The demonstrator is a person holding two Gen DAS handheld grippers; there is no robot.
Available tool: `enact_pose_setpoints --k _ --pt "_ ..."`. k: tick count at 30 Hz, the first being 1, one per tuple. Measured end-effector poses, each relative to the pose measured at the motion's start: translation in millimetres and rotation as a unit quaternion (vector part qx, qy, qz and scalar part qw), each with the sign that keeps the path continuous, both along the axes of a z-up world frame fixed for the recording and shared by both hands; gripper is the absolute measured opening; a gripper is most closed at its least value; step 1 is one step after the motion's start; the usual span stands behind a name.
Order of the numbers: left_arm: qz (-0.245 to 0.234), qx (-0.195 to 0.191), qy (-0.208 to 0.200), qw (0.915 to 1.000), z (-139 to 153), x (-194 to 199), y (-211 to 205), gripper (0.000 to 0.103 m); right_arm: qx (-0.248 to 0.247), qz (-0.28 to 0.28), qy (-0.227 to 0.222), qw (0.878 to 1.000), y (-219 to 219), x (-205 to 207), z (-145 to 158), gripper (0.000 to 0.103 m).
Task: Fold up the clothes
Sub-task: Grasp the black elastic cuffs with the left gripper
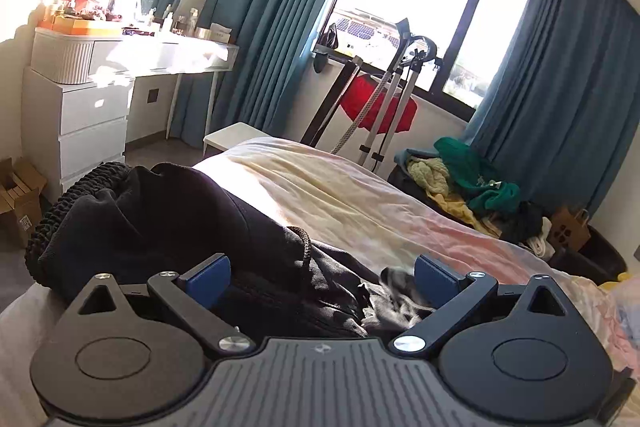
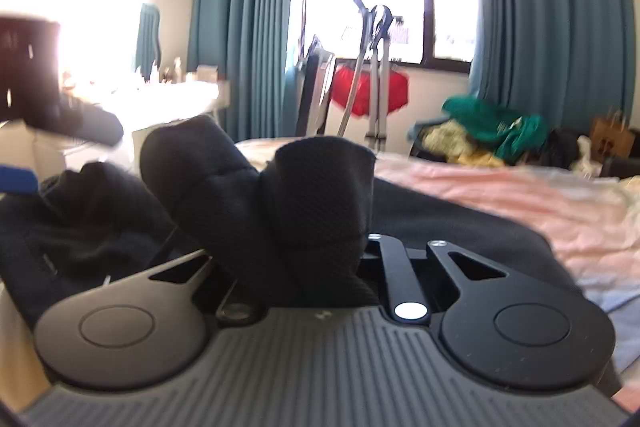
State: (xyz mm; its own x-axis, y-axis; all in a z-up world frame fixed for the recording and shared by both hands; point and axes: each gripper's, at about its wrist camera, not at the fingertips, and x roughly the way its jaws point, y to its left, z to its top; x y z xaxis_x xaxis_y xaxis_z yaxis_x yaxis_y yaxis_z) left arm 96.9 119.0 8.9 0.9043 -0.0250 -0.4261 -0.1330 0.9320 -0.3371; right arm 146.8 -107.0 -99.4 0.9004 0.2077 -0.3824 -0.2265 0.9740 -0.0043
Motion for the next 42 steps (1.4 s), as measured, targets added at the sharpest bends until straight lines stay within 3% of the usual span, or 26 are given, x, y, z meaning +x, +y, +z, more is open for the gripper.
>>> enact_pose_setpoints --k 1,2,4,5,7,8,9,13,17,22,27,29,31,36,39,42 --pt "-0.003 0.000 0.002 1.0000 -1 1 -1 0.100 -0.012 0.014 0.044 0.999 5 9 -18 0.016" --pt "-0.005 0.002 0.006 1.0000 -3 1 -2 0.100 -0.019 0.022 0.060 0.998 7 12 -32 0.017" --pt "-0.011 0.008 0.007 0.9999 -6 3 -5 0.100 -0.024 0.025 0.038 0.999 9 6 -43 0.018" --pt "-0.016 0.010 0.007 0.9998 -7 4 -6 0.100 -0.017 0.027 0.034 0.999 8 4 -41 0.025" --pt "-0.029 0.011 0.006 0.9995 -10 8 -10 0.100 0.008 0.046 0.046 0.998 5 4 -35 0.051" --pt "-0.036 0.004 0.007 0.9993 -13 10 -11 0.100 0.014 0.065 0.056 0.996 5 3 -32 0.082" --pt "-0.043 -0.002 0.009 0.9990 -16 13 -13 0.100 0.019 0.085 0.064 0.994 4 1 -28 0.102" --pt "-0.065 -0.009 0.022 0.9976 -30 21 -23 0.100 -0.005 0.149 0.066 0.987 -4 -26 -8 0.103" --pt "-0.070 0.062 0.034 0.9951 -41 25 -49 0.100 0.016 0.152 0.063 0.986 -50 -55 23 0.103" --pt "-0.075 0.126 0.055 0.9877 -61 29 -76 0.100 0.055 0.051 0.058 0.995 -110 -44 13 0.103" --pt "-0.074 0.168 0.100 0.9779 -93 41 -94 0.100 0.096 -0.062 0.057 0.992 -168 -24 -8 0.101" --pt "-0.074 0.182 0.119 0.9732 -106 47 -99 0.100 0.118 -0.074 0.102 0.985 -173 -12 -35 0.102" --pt "-0.070 0.185 0.125 0.9723 -113 48 -101 0.100 0.131 -0.067 0.140 0.979 -170 -3 -55 0.103" --pt "-0.059 0.175 0.128 0.9745 -103 31 -94 0.098 0.100 -0.063 0.131 0.984 -160 -5 -62 0.103" --pt "-0.050 0.150 0.129 0.9790 -83 15 -77 0.098 0.105 -0.062 0.131 0.984 -164 -8 -59 0.103" --pt "-0.039 0.095 0.137 0.9852 -56 -1 -48 0.099 0.104 -0.061 0.133 0.984 -166 -13 -56 0.103"
